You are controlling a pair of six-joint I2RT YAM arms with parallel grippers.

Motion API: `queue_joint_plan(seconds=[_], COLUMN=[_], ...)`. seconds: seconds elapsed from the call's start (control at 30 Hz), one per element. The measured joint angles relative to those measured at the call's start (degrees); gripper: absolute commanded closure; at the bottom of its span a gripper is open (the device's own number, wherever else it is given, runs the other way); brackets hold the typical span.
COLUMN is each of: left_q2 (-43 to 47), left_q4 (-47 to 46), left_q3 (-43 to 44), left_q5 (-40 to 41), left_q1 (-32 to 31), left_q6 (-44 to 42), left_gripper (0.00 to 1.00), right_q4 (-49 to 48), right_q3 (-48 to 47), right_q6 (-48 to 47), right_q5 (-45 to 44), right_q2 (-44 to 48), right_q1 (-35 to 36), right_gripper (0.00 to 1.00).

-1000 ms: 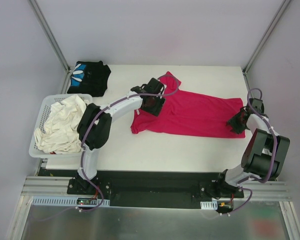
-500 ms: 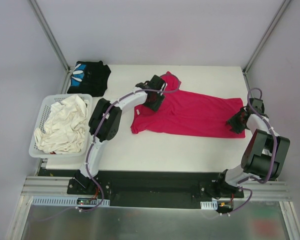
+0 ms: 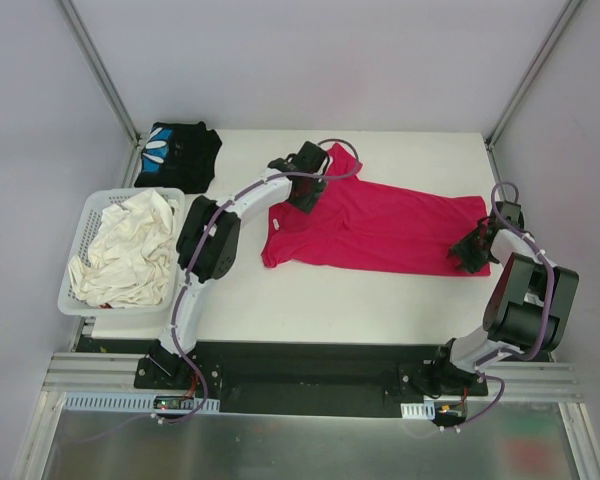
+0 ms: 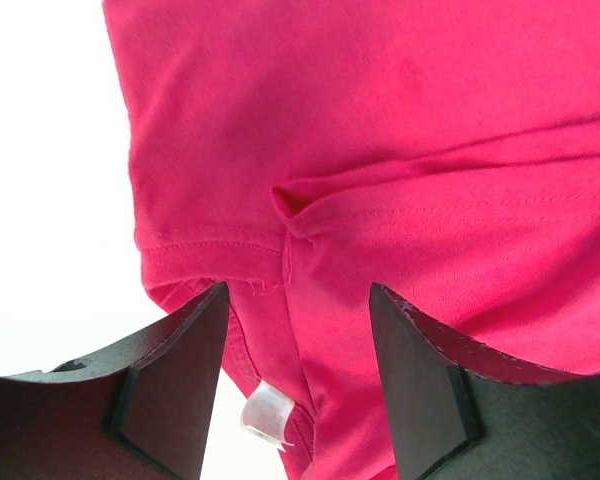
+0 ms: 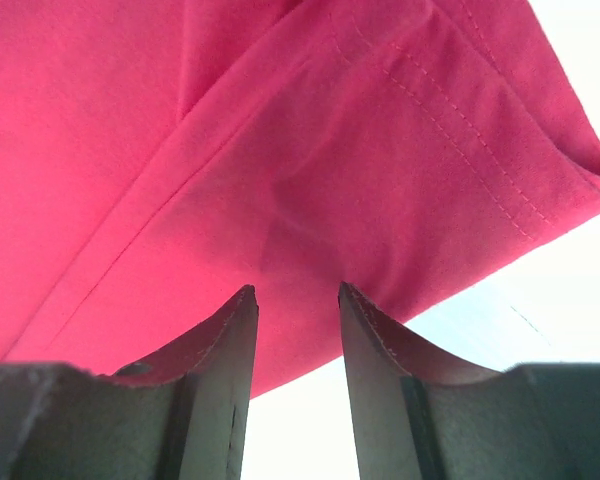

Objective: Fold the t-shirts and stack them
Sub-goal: Fold the flattened tshirt in 1/3 of the way

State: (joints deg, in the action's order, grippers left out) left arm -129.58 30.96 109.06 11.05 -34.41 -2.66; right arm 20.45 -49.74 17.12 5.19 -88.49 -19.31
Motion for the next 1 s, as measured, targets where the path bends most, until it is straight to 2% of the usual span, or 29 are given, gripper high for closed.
queue_joint_plan(seconds=[0.47,0.7,0.8,0.83,0.93,1.0], left_q2=[-3.0,-6.0,-6.4,-6.4,-6.4,-6.4], left_q4=[-0.2,-0.2,-0.1,-0.2,-0.2,-0.2], left_q3=[5.0,5.7,5.9,6.0,6.0,6.0], left_q5=[2.1,2.5,2.4,2.3,1.4,1.3], left_q1=[0.7,0.8,0.8,0.8,0.8,0.8], left_q6=[-2.5,-2.7,-2.5,-2.4,-2.1,-2.0], left_gripper=[0.43,0.49,0.61,0.77,0.97,1.00], right_q4=[0.4,0.4,0.4,0.4,0.3,0.3], right_q3=[0.3,0.3,0.3,0.3,0.3,0.3], right_q6=[0.0,0.0,0.0,0.0,0.0,0.0], right_q5=[-0.3,-0.3,-0.2,-0.2,-0.2,-0.2], right_q2=[-0.3,-0.3,-0.3,-0.3,-0.3,-0.3], right_q1=[0.0,0.0,0.0,0.0,0.0,0.0], right_gripper=[0.59,0.59,0.59,0.59,0.60,0.61])
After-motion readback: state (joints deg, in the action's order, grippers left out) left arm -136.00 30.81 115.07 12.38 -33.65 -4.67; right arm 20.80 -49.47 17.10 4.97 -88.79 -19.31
